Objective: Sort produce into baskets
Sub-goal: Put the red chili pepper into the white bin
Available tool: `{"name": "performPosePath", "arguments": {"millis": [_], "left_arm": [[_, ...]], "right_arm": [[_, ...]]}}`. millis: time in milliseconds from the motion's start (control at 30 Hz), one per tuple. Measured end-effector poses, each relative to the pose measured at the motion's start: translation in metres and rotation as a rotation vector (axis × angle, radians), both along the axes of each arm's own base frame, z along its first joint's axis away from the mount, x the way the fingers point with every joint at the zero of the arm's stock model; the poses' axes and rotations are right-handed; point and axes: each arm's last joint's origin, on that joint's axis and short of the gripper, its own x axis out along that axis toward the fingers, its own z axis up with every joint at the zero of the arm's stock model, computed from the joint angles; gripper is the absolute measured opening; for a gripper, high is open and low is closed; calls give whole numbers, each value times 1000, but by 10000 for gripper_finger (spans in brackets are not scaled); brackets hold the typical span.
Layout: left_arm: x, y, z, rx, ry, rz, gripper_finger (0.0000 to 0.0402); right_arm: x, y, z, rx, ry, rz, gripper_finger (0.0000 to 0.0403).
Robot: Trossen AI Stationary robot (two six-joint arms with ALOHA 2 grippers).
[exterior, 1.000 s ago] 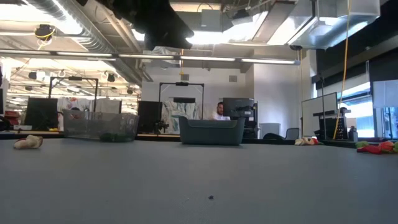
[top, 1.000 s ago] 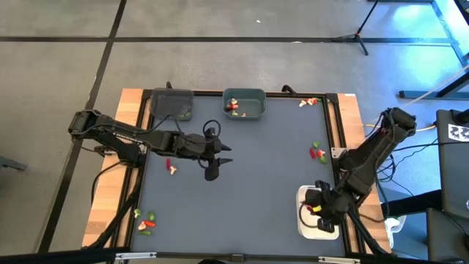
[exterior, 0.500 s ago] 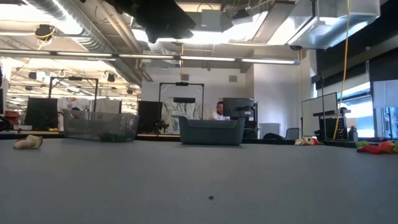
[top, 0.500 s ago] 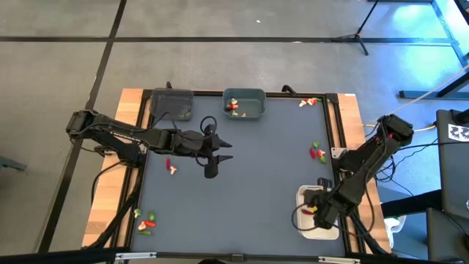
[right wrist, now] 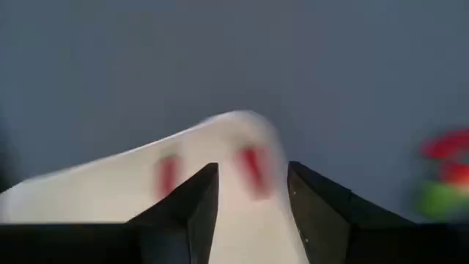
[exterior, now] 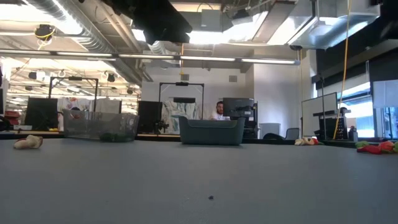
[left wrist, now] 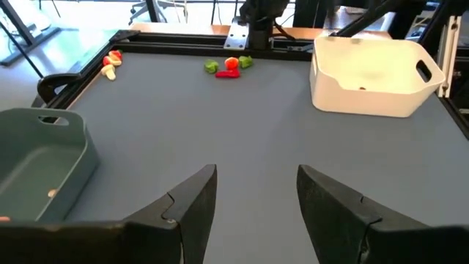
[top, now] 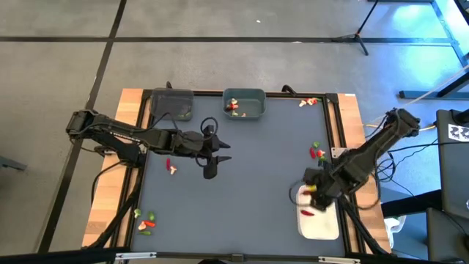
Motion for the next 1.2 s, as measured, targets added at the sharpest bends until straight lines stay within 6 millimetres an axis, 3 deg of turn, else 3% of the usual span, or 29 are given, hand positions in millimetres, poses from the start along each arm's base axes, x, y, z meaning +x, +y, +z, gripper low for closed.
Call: {"name": "performPosePath", "arguments": {"millis": [200, 467, 633, 833, 1200], "left_arm": [[0, 0, -1, -5, 6, 3, 186], [0, 2, -1, -6, 6, 8, 186], [1, 2, 1, -4, -7, 7, 186], [1, 1, 2, -6, -28, 7, 186], [1, 1, 3, 15, -27, -3, 186]], "right_arm": [[6, -46, -8, -206, 96, -286, 166], [8, -100, -51, -279, 247, -495, 166], [6, -125, -73, -249, 278, -572, 166], [2, -143, -95, -188, 281, -623, 166], [-7, -158, -122, -103, 273, -637, 157]]}}
